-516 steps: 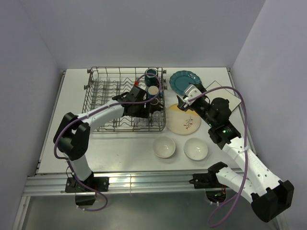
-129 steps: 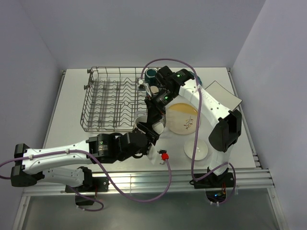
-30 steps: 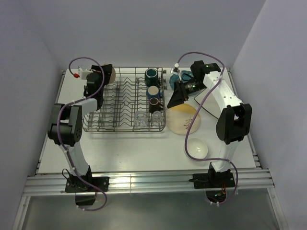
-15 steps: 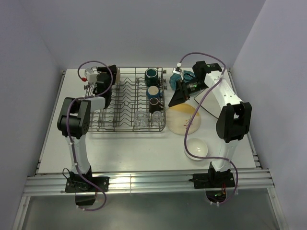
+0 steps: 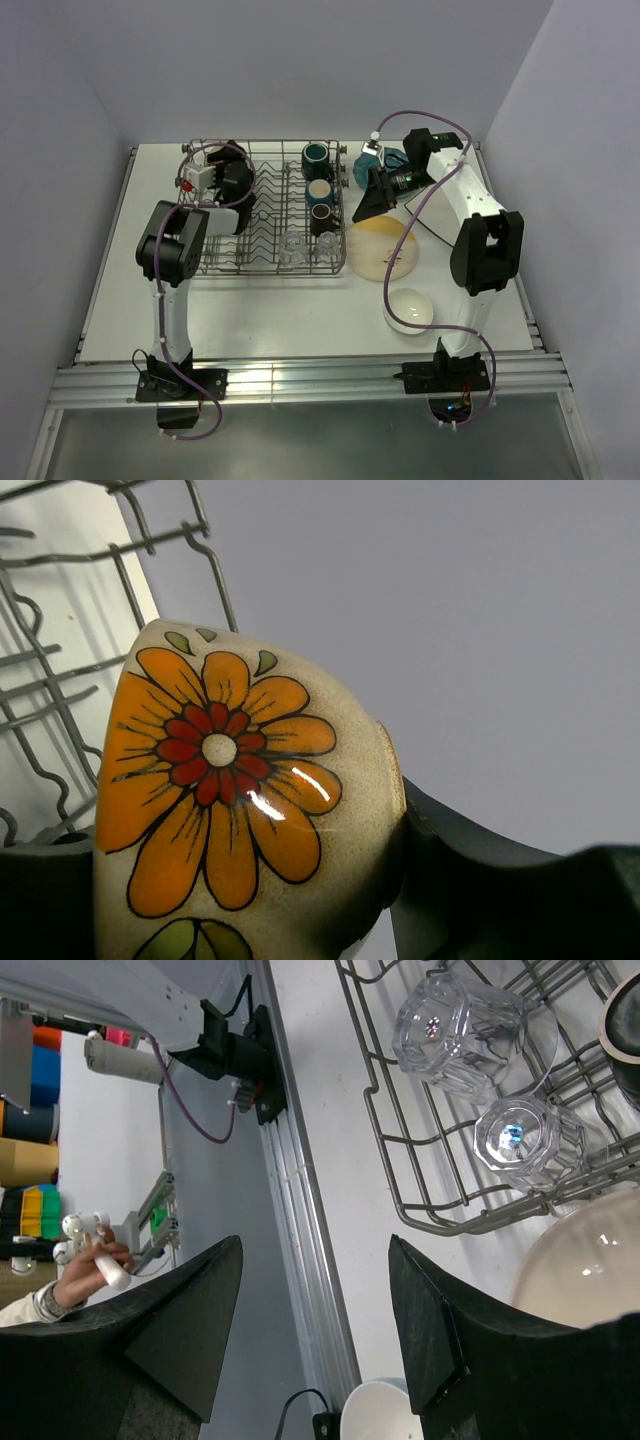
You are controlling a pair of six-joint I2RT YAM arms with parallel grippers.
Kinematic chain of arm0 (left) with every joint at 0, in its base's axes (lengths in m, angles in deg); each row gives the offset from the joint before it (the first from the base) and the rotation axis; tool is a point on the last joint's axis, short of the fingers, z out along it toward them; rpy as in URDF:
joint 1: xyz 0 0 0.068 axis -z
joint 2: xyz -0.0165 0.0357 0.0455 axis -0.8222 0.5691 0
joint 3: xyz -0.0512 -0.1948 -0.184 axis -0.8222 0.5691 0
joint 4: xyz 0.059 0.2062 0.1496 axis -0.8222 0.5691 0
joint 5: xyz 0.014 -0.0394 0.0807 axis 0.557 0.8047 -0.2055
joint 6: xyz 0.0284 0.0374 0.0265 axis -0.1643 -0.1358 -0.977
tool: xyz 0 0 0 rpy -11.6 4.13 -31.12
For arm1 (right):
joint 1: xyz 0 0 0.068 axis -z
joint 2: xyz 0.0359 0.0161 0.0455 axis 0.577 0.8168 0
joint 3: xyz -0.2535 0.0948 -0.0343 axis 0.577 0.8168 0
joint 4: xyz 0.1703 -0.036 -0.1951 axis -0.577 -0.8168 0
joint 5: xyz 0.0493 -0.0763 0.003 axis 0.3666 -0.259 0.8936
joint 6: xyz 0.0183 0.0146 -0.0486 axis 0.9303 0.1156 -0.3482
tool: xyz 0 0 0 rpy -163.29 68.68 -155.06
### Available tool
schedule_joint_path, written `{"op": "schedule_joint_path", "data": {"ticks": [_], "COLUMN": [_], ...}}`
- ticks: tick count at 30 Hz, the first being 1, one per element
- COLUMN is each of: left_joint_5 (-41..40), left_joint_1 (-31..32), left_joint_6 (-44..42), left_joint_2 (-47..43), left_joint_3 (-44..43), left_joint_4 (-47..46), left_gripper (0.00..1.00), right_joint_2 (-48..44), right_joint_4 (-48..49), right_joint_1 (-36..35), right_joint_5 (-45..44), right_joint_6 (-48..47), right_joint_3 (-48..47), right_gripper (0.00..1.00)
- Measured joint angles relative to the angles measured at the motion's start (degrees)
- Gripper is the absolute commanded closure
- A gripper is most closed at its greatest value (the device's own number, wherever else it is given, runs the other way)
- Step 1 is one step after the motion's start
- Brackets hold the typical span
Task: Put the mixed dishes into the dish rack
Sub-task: Place the bowl upside down on the dish rack
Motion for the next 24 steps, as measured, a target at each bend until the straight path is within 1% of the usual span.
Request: {"op": "schedule_joint_path", "data": {"ticks": [4,9,16,24], "left_joint_5": [-4.39,-6.95,-8.33,-8.55], "left_joint_1": [0.74,1.01,1.05,0.85], "left_joint_6": [0.04,0.35,1.38,3.32], "left_joint_2": [2.19,5.03,7.69,8.63], "left_joint_3": [-0.09,-0.68,-3.34,-6.03], "left_joint_4": [-3.17,-4.04,-3.87,-2.16], "left_gripper": [0.47,0.47,0.46,0.46], "right_joint_2": [0.00,-0.02,-0.02,-0.02], "right_joint_4": [0.00,0.00,0.00,0.00], "right_joint_1": [0.44,1.33,2.91,3.98], "right_joint_5": [0.02,0.61,1.44,2.38], "right_joint_6": [-0.02,-0.39,-0.85,-1.16], "right_joint_3": [0.00,0.42,1.07,1.38], "right_gripper": [0.32,0.32,0.32,0.32]}}
